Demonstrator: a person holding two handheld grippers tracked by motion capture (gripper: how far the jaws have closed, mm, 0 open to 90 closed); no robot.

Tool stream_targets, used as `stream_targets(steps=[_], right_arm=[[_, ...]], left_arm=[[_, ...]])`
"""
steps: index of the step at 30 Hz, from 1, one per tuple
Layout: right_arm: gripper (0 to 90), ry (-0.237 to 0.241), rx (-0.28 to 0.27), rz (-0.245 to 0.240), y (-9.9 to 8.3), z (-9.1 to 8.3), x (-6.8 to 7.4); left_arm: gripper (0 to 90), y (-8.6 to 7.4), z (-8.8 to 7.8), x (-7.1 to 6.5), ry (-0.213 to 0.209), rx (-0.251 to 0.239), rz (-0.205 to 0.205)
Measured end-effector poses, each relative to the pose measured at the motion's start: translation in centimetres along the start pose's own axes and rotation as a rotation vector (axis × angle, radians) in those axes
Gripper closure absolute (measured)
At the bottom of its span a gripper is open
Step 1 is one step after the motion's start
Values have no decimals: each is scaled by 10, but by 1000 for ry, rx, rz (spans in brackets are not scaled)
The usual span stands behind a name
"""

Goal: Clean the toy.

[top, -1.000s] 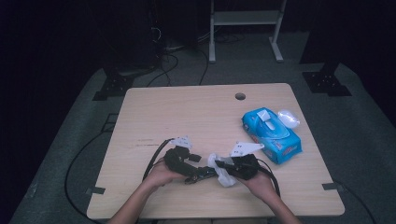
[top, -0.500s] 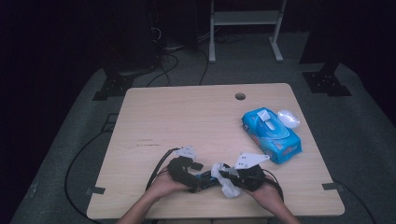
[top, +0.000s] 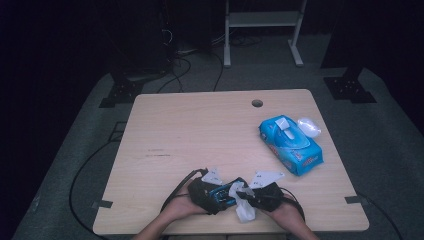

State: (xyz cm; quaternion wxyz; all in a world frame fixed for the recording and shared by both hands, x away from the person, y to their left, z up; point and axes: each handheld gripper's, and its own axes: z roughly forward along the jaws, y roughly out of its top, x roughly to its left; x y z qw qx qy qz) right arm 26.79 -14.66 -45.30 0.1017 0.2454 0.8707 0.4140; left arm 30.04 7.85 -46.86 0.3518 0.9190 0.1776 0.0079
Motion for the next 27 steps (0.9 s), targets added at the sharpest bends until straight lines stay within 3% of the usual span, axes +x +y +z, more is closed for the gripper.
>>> stream_targets(steps=[8, 12, 18, 24, 27], right_arm=[[819, -14, -26, 26, -3, -13, -4], [816, -24, -37, 35, -4, -19, -6], [817, -31, -59, 53, -7, -28, -10], [816, -41, -59, 61, -10, -32, -13], [816, -44, -59, 63, -12, -33, -14]], left_arm=[[190, 4, 7, -10, 75, 40, 102], [208, 4, 6, -9, 70, 38, 100], [250, 9, 5, -9, 61, 80, 124], [260, 8, 3, -6, 46, 61, 107], [260, 8, 3, -7, 56, 65, 122]])
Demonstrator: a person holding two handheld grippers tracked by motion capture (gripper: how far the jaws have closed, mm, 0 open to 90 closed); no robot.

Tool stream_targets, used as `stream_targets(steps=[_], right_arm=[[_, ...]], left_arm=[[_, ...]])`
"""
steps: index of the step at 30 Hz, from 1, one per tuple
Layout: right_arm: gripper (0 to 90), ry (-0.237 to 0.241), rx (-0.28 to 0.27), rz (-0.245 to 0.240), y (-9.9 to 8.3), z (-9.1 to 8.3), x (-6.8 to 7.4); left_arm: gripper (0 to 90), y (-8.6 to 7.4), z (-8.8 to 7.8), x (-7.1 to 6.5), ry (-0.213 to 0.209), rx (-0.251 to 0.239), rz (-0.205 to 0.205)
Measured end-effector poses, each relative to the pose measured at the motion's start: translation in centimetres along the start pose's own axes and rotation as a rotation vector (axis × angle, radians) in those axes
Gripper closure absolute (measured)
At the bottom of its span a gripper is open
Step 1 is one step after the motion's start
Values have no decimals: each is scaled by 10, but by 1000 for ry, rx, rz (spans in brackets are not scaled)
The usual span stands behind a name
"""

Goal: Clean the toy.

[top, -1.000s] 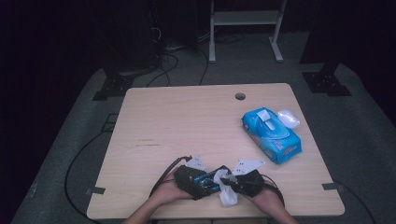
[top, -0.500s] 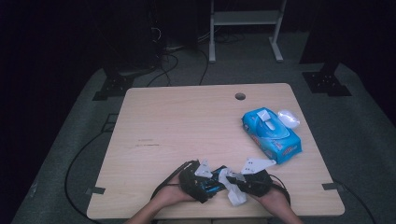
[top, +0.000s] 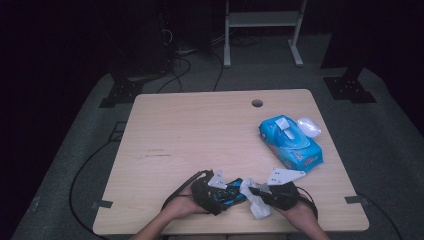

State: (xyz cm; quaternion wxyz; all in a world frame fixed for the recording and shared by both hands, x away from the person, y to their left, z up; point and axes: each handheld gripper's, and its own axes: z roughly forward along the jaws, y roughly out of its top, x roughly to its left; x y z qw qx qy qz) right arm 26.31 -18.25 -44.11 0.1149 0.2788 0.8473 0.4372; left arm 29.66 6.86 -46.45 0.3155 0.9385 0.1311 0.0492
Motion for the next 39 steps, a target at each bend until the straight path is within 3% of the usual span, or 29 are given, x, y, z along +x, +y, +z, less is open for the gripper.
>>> stream_targets(steps=[10, 13, 25, 28, 39], right_arm=[[816, -3, -2, -4, 1, 0, 0], [816, -4, 0, -1, 1, 0, -1], [812, 1, 12, -4, 0, 4, 0], [812, 2, 13, 0, 0, 5, 1], [812, 1, 11, -1, 0, 6, 0]], left_arm=[[264, 3, -4, 1, -1, -28, -8], [263, 2, -1, 1, 1, 2, 4], [242, 8, 5, 6, -31, 36, -24], [198, 9, 7, 7, -23, 38, -32], [208, 13, 12, 2, 9, 27, -12]])
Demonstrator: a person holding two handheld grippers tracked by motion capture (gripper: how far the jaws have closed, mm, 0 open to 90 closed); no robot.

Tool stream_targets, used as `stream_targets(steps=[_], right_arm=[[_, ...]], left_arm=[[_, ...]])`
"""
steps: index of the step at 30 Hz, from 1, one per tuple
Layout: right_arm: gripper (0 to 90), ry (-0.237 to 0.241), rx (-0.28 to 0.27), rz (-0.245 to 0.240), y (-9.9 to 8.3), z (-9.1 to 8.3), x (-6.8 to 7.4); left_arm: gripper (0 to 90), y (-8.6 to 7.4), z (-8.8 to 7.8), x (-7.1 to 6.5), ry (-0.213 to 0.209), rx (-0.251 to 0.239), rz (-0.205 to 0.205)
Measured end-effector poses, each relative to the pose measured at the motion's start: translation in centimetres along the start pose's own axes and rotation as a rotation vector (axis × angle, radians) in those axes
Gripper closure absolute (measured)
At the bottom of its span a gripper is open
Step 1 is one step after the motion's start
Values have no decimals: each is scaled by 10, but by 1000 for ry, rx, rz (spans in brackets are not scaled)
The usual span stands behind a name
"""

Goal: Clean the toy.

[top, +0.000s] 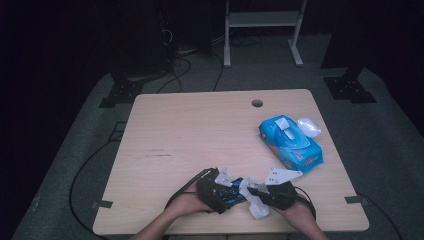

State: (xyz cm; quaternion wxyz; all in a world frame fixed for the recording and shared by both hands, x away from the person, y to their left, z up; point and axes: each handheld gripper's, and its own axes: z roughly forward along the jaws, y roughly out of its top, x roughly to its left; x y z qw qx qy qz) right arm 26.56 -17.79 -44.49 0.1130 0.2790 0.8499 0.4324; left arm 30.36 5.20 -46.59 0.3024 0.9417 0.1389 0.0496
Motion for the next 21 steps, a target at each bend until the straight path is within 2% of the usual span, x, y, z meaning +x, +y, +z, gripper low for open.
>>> stream_targets(steps=[1, 2, 10, 13, 15, 16, 21], right_arm=[[812, 0, -1, 1, 0, 0, 0], [811, 0, -2, 2, 0, 0, 0], [812, -13, -21, 18, -2, -7, -5], [812, -14, -22, 21, -2, -8, -5], [812, -15, -23, 21, -2, -8, -5], [811, -15, -25, 22, -1, -8, -5], [811, -17, -30, 20, 0, -9, -5]], left_arm=[[242, 1, 0, -1, -4, -4, 16], [257, 2, 0, -2, -1, 6, 10], [258, -1, -2, -2, 3, -1, 1], [260, -2, -5, 0, -2, -14, -10], [275, 0, -9, 1, -9, -45, -26], [279, 1, -11, 1, 4, -40, -13], [280, 0, -13, 2, -3, -34, -4]])
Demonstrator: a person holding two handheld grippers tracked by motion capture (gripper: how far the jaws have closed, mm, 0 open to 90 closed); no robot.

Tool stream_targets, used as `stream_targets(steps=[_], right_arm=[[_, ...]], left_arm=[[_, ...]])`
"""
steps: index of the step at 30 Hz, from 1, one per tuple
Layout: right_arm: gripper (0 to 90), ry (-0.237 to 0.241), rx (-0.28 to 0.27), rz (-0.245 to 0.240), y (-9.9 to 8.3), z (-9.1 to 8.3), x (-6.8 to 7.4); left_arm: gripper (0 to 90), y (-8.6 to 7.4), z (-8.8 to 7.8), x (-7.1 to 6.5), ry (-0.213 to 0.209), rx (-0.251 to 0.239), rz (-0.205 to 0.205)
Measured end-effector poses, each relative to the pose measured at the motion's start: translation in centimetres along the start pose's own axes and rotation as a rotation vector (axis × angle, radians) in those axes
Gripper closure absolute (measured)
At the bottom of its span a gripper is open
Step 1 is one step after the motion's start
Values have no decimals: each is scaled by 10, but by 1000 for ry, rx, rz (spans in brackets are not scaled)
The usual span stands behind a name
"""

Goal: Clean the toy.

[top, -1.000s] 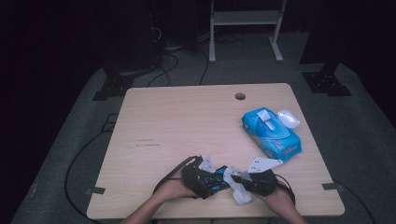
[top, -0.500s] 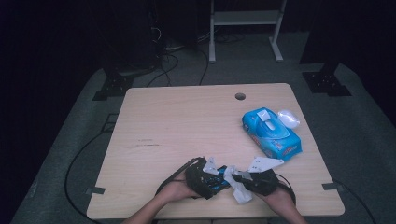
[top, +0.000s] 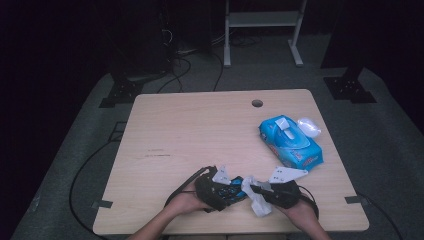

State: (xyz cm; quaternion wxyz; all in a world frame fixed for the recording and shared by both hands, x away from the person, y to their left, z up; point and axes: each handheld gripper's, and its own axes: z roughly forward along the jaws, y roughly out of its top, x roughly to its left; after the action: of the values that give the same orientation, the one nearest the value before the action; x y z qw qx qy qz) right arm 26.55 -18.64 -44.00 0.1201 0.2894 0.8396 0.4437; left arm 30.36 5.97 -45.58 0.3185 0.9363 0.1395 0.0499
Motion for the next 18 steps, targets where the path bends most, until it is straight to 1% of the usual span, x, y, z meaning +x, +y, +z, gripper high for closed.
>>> stream_targets(steps=[1, 3, 4, 6, 7, 9, 11, 12, 15, 18], right_arm=[[811, 0, 1, -1, 0, 0, 0], [811, 0, 4, 3, 0, 0, 0], [806, 0, 3, 3, 0, 0, 0], [805, 0, 2, 3, 0, 0, -1], [806, -1, 2, 3, -1, 0, -1], [806, -1, 2, 4, -1, 0, -1], [806, -2, 1, 2, -1, 0, -1], [806, -2, 1, 1, -1, 0, -1], [806, -1, 3, 0, -1, 1, -1], [806, -1, 3, -3, 0, 1, 0]], left_arm=[[280, -1, 0, 1, -4, -1, 4], [279, -2, -2, 3, -24, 1, -4], [273, -3, -2, 5, -35, 13, -1], [217, -4, -2, 7, -53, 37, 3], [206, -5, -1, 8, -63, 53, 11], [196, -8, 1, 9, -65, 71, 28], [197, -10, 1, 8, -63, 71, 61], [234, -10, 0, 7, -64, 70, 64], [254, -8, 0, 5, -41, 73, 56], [259, -6, 0, 4, -32, 82, 64]])
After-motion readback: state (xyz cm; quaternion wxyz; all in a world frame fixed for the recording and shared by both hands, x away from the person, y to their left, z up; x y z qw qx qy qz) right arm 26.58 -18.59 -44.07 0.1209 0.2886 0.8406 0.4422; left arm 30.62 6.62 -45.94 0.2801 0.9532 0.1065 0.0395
